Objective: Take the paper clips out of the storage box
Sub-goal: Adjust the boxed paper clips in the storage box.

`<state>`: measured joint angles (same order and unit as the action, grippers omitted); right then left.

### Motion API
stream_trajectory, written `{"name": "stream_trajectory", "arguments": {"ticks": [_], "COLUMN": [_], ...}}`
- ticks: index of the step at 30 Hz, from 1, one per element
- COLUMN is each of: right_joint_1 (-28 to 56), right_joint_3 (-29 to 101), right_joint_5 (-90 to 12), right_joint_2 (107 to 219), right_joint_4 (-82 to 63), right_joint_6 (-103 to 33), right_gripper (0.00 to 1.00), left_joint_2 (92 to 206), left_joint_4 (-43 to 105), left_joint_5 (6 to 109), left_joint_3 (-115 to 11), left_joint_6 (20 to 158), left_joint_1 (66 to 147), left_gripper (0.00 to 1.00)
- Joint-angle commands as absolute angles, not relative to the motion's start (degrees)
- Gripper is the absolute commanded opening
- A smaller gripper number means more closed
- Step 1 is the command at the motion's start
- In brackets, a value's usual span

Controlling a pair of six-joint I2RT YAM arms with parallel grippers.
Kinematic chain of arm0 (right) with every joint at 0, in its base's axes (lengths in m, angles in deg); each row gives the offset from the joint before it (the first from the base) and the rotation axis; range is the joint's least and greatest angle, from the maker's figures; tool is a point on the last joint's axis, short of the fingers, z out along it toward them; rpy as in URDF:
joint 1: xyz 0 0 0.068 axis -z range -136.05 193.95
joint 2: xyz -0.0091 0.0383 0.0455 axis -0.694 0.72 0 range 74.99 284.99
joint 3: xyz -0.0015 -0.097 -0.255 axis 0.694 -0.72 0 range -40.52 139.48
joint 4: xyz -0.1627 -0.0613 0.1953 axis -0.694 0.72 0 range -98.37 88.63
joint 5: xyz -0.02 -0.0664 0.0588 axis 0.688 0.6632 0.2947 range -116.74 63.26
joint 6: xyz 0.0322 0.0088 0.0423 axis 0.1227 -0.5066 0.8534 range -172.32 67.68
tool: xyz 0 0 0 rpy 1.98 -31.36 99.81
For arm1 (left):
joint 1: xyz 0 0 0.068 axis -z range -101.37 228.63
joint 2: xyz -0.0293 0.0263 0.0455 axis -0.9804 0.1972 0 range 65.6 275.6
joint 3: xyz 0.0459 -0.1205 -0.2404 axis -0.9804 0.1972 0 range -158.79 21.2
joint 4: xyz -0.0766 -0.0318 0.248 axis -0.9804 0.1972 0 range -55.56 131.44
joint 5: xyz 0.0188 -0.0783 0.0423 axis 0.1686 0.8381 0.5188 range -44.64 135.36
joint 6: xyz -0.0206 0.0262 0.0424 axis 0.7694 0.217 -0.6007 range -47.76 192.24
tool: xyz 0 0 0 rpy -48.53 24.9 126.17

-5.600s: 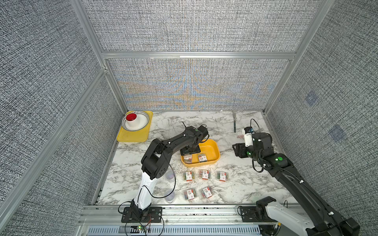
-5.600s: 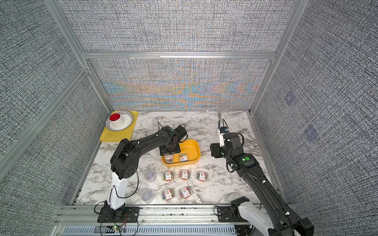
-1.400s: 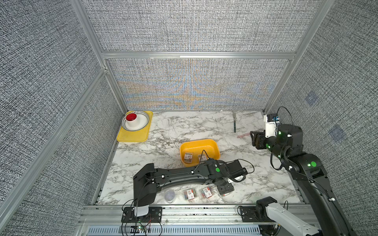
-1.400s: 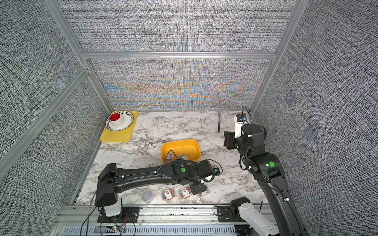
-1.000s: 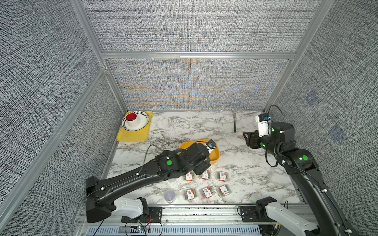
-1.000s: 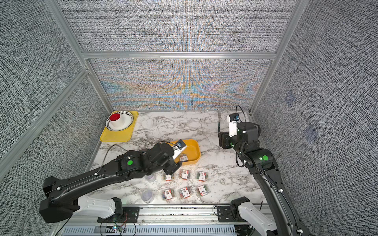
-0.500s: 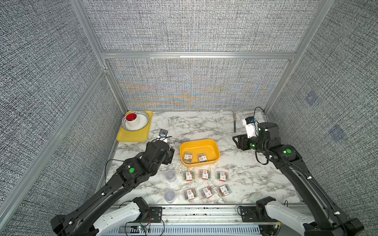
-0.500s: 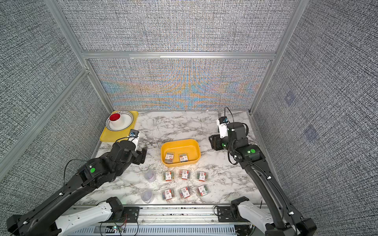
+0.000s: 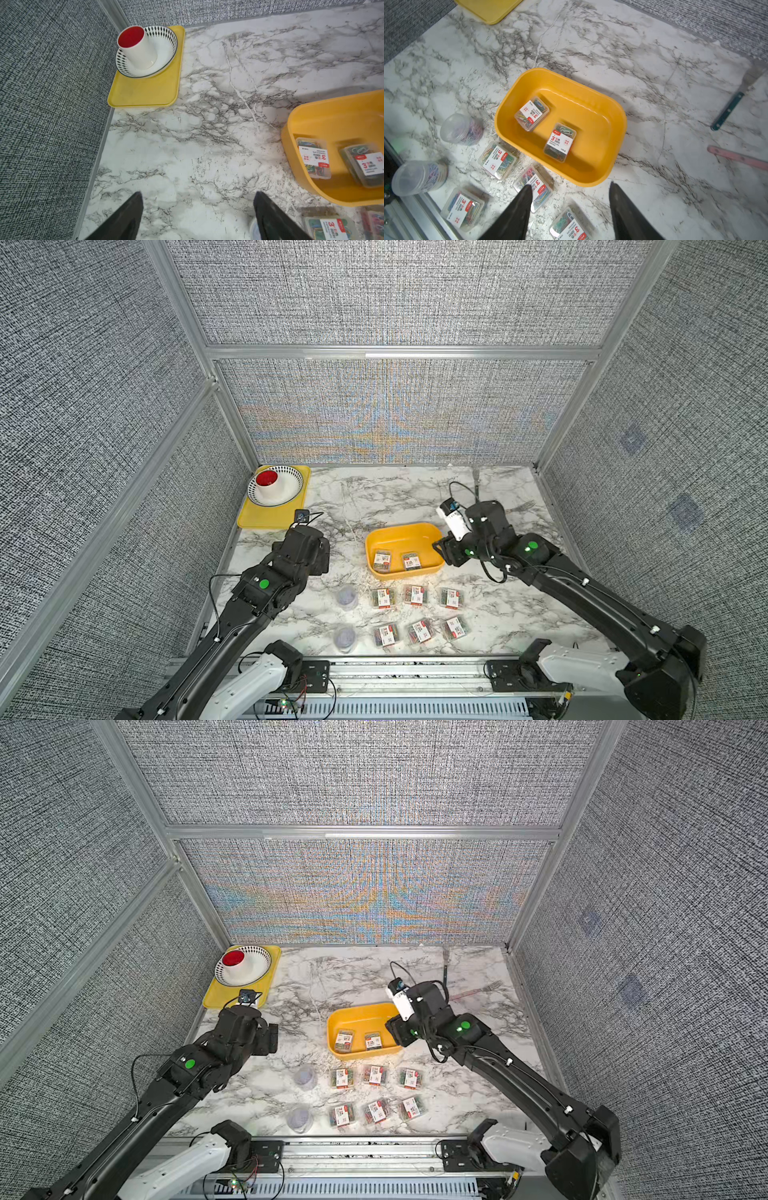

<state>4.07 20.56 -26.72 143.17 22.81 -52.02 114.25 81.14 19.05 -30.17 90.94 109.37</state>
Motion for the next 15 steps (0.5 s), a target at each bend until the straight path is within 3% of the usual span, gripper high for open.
{"name": "stream_trajectory", "arguments": {"ticks": [1, 15], "right_joint_1": [0.88, -1.31], "right_joint_3": [20.54, 36.69], "right_joint_5": [-24.71, -28.65], "right_joint_2": [145.04, 167.72], "right_joint_4": [18.86, 33.77], "right_joint_6": [-60.55, -76.48], "right_gripper": [0.62, 0.63], "left_joint_2": [114.07, 114.38], "left_joint_4": [79.27, 78.69], "left_joint_5": [21.87, 24.44], "left_joint_3": [-28.64, -28.39], "left_joint_6": [91.57, 91.46], "left_joint_1": [108.01, 106.76], "left_gripper": [0.87, 0.86]}}
